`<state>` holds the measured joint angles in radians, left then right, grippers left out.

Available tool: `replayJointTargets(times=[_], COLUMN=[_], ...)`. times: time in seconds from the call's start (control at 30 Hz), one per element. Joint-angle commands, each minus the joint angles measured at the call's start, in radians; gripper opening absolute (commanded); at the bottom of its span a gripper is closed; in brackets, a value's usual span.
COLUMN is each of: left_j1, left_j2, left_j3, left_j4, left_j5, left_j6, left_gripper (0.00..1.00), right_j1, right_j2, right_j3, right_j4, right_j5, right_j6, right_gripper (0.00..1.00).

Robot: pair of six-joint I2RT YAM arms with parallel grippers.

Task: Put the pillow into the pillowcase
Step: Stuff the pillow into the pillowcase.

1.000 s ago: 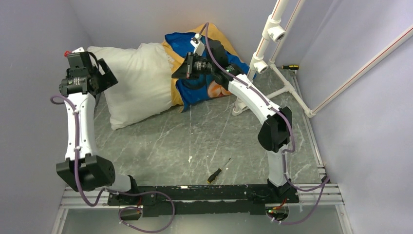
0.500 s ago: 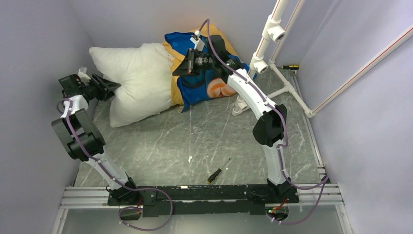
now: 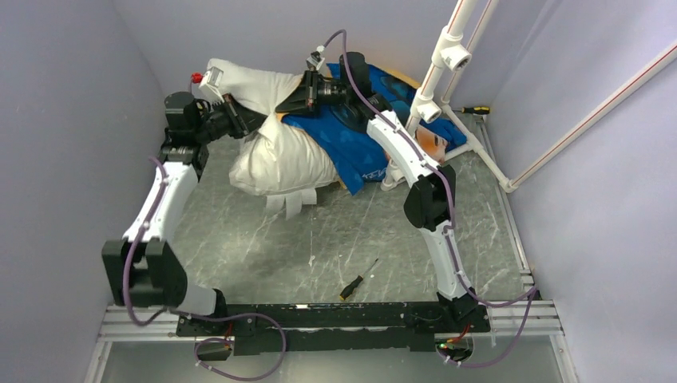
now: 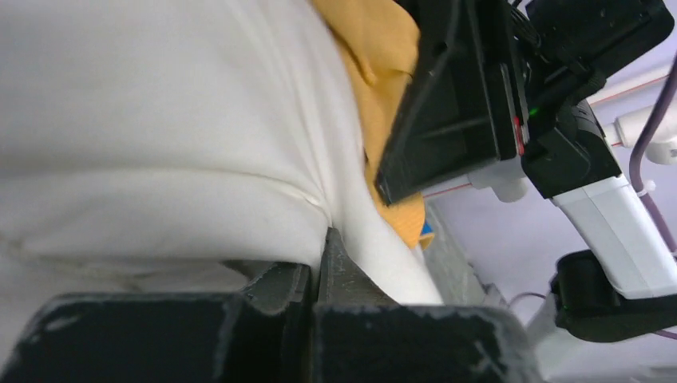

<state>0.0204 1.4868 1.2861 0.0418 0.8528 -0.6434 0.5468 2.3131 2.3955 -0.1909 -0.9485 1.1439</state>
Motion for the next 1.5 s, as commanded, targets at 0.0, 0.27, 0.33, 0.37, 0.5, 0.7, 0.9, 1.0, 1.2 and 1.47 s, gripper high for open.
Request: replayJointTargets(times=[0.0,0.27,0.33,0.37,0.5,0.7,0.9,1.0,1.2,1.47], left_j1=[-0.136,-0.241,-0.288,-0.307,-0.358,-0.386,-0.402,-0.402,-0.404,-0.358], left_j2=[-0.179,-0.378,-0.425,-0.442,-0.49,-0.42,-0.286,-0.149,0.0,-0.127], left_j3=[-0.086,-0.141,-0.113,-0.097,-0.088,-0.225,-0.375,-0.35,-0.324,-0.312], left_j4=[0.07,-0.216,-0.296,-0.333,-0.334,-0.119,0.209,0.279,0.44,0.213], left_j5=[-0.075,-0.52,-0.658,-0.718,-0.787,-0.698,-0.761,-0.732,-0.621,-0.783], left_j6=[0.068,0.199,0.26,0.287,0.374,0.284,0.279,0.255,0.146,0.123], left_gripper=[0.0,0.0,0.0,0.0,0.0,0.0,0.0,0.0,0.0,0.0], right_j1=[0.119,0.19,0.207,0.216,0.252,0.262,0.264,0.267,0.258,0.111], right_j2=[0.003,0.032,0.055,0.066,0.07,0.036,-0.037,-0.051,-0.046,-0.17], right_j3=[0.136,0.161,0.189,0.199,0.206,0.226,0.211,0.212,0.18,-0.008], right_j4=[0.422,0.517,0.555,0.585,0.647,0.72,0.767,0.788,0.688,0.016], right_j5=[-0.104,-0.131,-0.138,-0.141,-0.148,-0.144,-0.176,-0.19,-0.216,0.019], right_j6=[0.291,0.387,0.435,0.46,0.497,0.511,0.46,0.443,0.366,-0.188], right_gripper=[0.0,0.0,0.0,0.0,0.0,0.0,0.0,0.0,0.0,0.44])
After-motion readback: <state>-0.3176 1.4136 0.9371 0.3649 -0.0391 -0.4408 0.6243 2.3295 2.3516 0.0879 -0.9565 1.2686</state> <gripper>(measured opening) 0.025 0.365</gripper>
